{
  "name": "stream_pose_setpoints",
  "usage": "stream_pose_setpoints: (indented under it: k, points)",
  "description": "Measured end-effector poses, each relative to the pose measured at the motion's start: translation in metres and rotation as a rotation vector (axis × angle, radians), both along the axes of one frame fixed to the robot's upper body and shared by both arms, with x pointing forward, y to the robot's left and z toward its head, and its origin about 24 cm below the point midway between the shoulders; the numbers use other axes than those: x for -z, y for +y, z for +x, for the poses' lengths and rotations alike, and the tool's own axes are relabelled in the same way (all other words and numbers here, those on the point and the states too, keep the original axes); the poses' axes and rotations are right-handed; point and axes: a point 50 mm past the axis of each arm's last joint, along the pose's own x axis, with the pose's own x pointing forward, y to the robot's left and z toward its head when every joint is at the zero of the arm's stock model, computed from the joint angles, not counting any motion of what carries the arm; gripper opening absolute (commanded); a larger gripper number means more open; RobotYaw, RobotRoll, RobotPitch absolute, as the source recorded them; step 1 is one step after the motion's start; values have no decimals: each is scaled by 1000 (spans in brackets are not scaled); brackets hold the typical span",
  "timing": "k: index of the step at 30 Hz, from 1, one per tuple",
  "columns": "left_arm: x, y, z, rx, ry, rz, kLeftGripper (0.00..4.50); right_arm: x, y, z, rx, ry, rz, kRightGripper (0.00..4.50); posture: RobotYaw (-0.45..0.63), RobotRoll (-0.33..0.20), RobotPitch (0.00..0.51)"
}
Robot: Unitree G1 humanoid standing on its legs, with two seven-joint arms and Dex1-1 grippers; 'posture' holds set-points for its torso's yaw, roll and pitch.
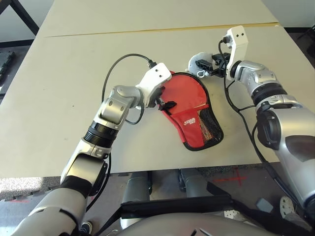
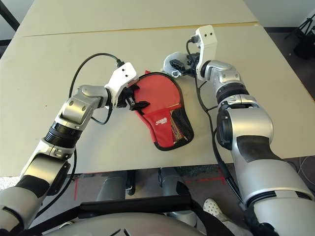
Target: Store the ping-pong paddle in its case and zip it.
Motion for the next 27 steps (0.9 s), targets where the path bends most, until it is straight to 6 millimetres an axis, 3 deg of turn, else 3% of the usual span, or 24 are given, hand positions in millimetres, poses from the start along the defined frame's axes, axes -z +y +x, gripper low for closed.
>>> stream_pose_setpoints:
  k: [3,5,13,17,20,27]
  points:
    - [0,-1,-2,4,0,0,4478,2,2,0,17,19,11,4500,30,0,267]
    - [0,-2,-3,7,-1,2,4500,4,2,0,33,32,26,4098,30,0,268]
    - [-1,-3,-4,7,-1,-4,4500,5,3,1,74,53,79,1533,23,0,271]
    - [-1,-4,-4,7,1,-7,4500,4,-3,1,88,47,98,474,18,0,272]
    - [-1,-6,-4,12,-1,-7,4500,3,-10,0,88,42,101,178,18,0,272]
    - [-3,-10,-3,27,-2,-1,4500,1,-42,-8,97,34,91,141,-21,0,278]
